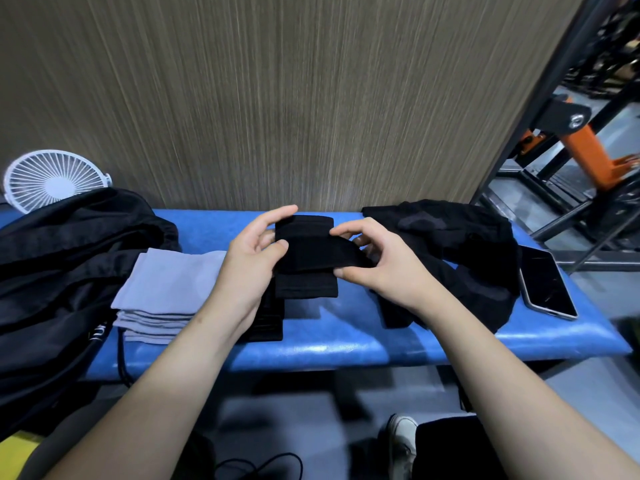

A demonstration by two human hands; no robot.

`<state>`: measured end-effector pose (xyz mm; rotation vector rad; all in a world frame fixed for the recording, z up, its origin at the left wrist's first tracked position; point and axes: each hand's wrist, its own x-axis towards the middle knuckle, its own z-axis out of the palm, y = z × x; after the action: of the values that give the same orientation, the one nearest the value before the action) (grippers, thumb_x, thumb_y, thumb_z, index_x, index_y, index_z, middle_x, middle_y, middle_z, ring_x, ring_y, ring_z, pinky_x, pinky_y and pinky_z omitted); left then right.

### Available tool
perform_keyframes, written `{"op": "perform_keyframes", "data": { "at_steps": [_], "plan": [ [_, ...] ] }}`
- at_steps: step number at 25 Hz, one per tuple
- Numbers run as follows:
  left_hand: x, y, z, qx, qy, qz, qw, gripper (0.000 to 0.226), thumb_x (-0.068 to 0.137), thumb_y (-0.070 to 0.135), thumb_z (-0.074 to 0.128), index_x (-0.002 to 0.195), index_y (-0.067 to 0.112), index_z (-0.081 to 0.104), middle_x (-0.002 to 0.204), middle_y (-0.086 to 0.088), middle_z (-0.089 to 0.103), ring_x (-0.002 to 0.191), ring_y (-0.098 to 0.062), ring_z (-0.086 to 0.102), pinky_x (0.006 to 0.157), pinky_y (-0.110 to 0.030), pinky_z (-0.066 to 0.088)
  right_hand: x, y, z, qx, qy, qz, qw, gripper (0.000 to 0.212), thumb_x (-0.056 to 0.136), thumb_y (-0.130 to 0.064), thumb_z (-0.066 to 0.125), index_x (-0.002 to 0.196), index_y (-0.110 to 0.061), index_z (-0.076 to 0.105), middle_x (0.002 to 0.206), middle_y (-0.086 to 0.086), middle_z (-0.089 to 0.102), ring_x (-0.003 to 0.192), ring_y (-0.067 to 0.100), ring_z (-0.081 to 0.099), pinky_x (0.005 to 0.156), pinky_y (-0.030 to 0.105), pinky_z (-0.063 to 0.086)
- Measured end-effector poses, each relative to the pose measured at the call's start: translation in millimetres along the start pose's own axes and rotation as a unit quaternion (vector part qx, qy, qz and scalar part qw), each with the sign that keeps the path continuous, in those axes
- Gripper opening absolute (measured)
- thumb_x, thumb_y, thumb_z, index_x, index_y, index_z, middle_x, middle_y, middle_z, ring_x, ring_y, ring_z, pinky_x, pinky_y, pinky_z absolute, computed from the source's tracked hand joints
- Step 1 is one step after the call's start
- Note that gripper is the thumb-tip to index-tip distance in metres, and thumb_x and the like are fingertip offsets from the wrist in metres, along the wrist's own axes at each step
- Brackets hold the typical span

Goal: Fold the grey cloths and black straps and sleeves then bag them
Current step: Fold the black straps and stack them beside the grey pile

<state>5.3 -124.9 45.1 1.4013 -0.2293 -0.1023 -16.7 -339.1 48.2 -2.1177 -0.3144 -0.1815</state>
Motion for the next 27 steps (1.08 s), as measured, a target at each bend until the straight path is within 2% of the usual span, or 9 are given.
{"op": "perform_keyframes", "data": {
  "at_steps": [4, 7, 11, 14, 17, 21, 24, 26, 27],
  "plan": [
    [-0.4, 0.3, -0.1, -0.012, 0.003, 0.005, 1.000, 0.047, 0.098, -0.007, 0.046, 0.129, 0.024, 0.064, 0.111, -0.013, 0.074, 0.108, -0.025, 0.069, 0.093, -0.034, 0.056, -0.4, 5.2, -0.8, -0.010, 0.001, 0.018, 1.000, 0.065, 0.071, -0.022, 0.091, 0.127, -0.030, 0.059, 0.123, -0.007, 0.057, 0.111, 0.010, 0.056, 0.096, 0.024, 0.043],
    [-1.1, 1.2, -0.5, -0.022, -0.004, 0.004, 1.000, 0.045, 0.098, -0.004, 0.051, 0.129, 0.026, 0.063, 0.115, -0.011, 0.073, 0.109, -0.023, 0.069, 0.092, -0.036, 0.057, -0.5, 4.1, 1.4, 0.022, -0.003, 0.055, 0.998, 0.067, 0.072, -0.026, 0.091, 0.129, -0.033, 0.057, 0.116, -0.001, 0.057, 0.091, 0.011, 0.061, 0.083, 0.023, 0.049],
    [-0.1, -1.0, 0.2, -0.029, -0.007, -0.001, 1.000, 0.043, 0.097, -0.003, 0.054, 0.127, 0.027, 0.065, 0.119, -0.009, 0.072, 0.115, -0.026, 0.066, 0.096, -0.042, 0.055, -0.9, 3.3, 6.0, 0.086, -0.043, 0.102, 0.990, 0.059, 0.079, -0.032, 0.085, 0.129, -0.030, 0.054, 0.090, 0.001, 0.067, 0.071, 0.019, 0.066, 0.076, 0.045, 0.056],
    [0.7, -4.9, 0.9, -0.024, -0.001, -0.003, 1.000, 0.044, 0.095, -0.003, 0.057, 0.124, 0.029, 0.066, 0.123, -0.006, 0.069, 0.119, -0.026, 0.064, 0.098, -0.047, 0.054, -0.8, 3.7, 9.4, 0.150, -0.060, 0.114, 0.980, 0.050, 0.085, -0.022, 0.080, 0.128, -0.024, 0.055, 0.082, 0.000, 0.066, 0.073, 0.020, 0.068, 0.077, 0.048, 0.056],
    [-1.5, -6.7, 5.1, -0.001, 0.006, 0.008, 1.000, 0.046, 0.092, -0.005, 0.062, 0.123, 0.028, 0.067, 0.124, 0.002, 0.067, 0.112, -0.025, 0.067, 0.095, -0.050, 0.056, -0.6, -2.1, 10.2, 0.226, -0.046, 0.109, 0.967, 0.046, 0.089, -0.011, 0.075, 0.130, -0.019, 0.056, 0.088, 0.006, 0.066, 0.082, 0.023, 0.069, 0.075, 0.037, 0.057],
    [-2.4, -9.2, 9.7, 0.043, 0.005, 0.023, 0.999, 0.049, 0.090, -0.003, 0.066, 0.123, 0.034, 0.064, 0.124, 0.008, 0.065, 0.105, -0.021, 0.070, 0.093, -0.047, 0.057, 1.0, -6.3, 16.3, 0.301, -0.023, 0.094, 0.949, 0.046, 0.089, 0.003, 0.069, 0.130, -0.014, 0.057, 0.097, 0.016, 0.062, 0.087, 0.027, 0.068, 0.078, 0.041, 0.058],
    [-0.7, -12.8, 9.4, 0.155, 0.042, 0.071, 0.985, 0.051, 0.087, 0.008, 0.072, 0.123, 0.042, 0.061, 0.134, 0.011, 0.046, 0.115, -0.011, 0.060, 0.096, -0.027, 0.053, 1.1, -7.4, 21.1, 0.315, -0.004, 0.076, 0.946, 0.046, 0.089, 0.008, 0.067, 0.129, -0.013, 0.057, 0.097, 0.014, 0.060, 0.084, 0.030, 0.067, 0.076, 0.043, 0.058],
    [-1.8, -13.0, 9.7, 0.231, 0.077, 0.095, 0.965, 0.046, 0.085, 0.015, 0.075, 0.120, 0.041, 0.060, 0.128, 0.010, 0.040, 0.116, -0.005, 0.051, 0.087, -0.009, 0.044, 0.6, -8.4, 21.9, 0.306, 0.013, 0.070, 0.949, 0.046, 0.089, 0.009, 0.065, 0.129, -0.014, 0.057, 0.096, 0.012, 0.062, 0.080, 0.031, 0.068, 0.074, 0.042, 0.058],
    [-2.1, -13.3, 9.9, 0.263, 0.088, 0.101, 0.956, 0.040, 0.084, 0.018, 0.076, 0.115, 0.040, 0.061, 0.124, 0.008, 0.041, 0.113, -0.006, 0.050, 0.084, -0.007, 0.040, 0.3, -8.7, 21.9, 0.300, 0.022, 0.069, 0.951, 0.046, 0.090, 0.009, 0.064, 0.128, -0.014, 0.056, 0.097, 0.011, 0.063, 0.080, 0.031, 0.068, 0.074, 0.041, 0.058]
  ]
}}
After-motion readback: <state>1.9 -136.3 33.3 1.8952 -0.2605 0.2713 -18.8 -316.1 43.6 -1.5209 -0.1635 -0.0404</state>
